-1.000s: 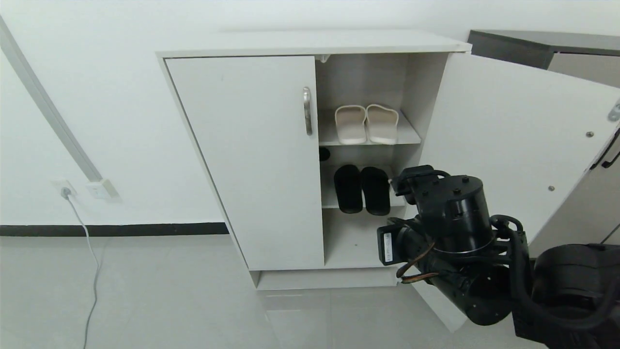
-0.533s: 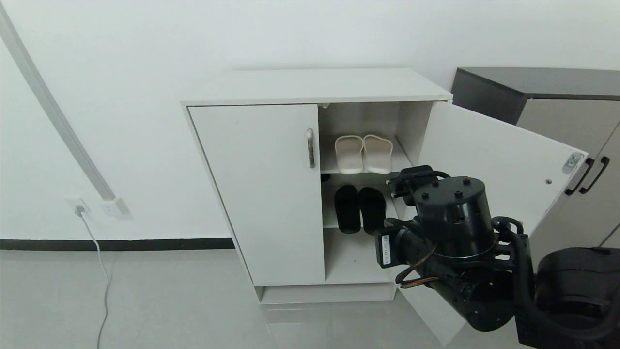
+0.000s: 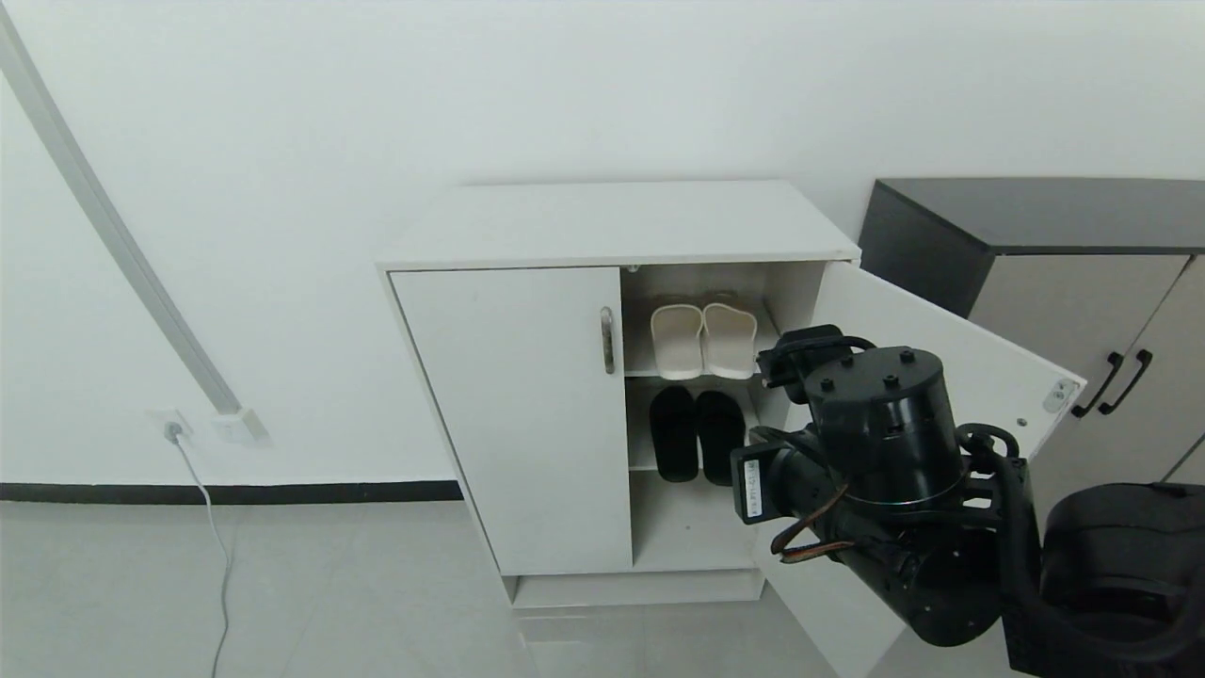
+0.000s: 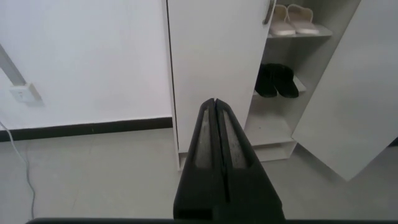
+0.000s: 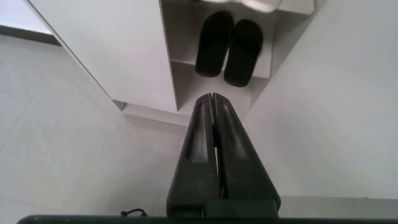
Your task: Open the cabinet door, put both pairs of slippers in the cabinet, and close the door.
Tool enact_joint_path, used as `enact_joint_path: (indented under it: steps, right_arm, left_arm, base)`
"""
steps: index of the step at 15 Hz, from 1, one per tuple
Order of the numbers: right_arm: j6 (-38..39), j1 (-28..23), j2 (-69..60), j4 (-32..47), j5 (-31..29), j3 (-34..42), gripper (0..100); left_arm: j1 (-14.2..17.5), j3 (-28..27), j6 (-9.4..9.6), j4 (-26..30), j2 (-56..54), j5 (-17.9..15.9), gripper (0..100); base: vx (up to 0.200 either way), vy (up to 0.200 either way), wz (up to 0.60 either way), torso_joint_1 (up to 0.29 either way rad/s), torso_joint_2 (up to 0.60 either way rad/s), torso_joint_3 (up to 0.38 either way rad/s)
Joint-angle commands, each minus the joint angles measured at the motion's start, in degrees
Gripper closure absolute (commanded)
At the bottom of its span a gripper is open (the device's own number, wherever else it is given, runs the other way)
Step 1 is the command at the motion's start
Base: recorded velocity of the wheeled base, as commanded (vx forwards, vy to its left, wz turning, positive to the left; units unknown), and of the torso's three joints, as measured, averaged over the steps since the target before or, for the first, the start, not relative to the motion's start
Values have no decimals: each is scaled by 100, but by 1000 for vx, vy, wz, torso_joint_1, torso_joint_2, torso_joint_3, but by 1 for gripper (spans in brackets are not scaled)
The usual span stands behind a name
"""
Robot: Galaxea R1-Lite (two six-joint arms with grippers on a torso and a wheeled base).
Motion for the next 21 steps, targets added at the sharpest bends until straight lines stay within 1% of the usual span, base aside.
enact_joint_path:
  steps: [1,8,14,20,21]
  right_arm:
    - [1,1,-14,-1,0,8,100]
    - [1,-8,4,-1,0,17,100]
    - [10,-122,13,-19,0,17,100]
    - [-113,-122,4,-19,0,114,100]
    - [-122,-114,4,-19,-9,114,100]
  left_arm:
    - [0,1,2,-4,7,1,100]
    - [9,1,-6,-4,7,1,100]
    - [9,1,-6,-4,7,-8,100]
    - [0,1,-6,-4,7,1,100]
    - [0,1,-6,5,7,-8,100]
  base:
    - [0,0,0,188,-505,-305]
    - [0,0,0,212,-527,-315]
    - [0,0,0,251,-571,-324]
    - [0,0,0,28,-65,-37]
    - [0,0,-600,2,2,-2]
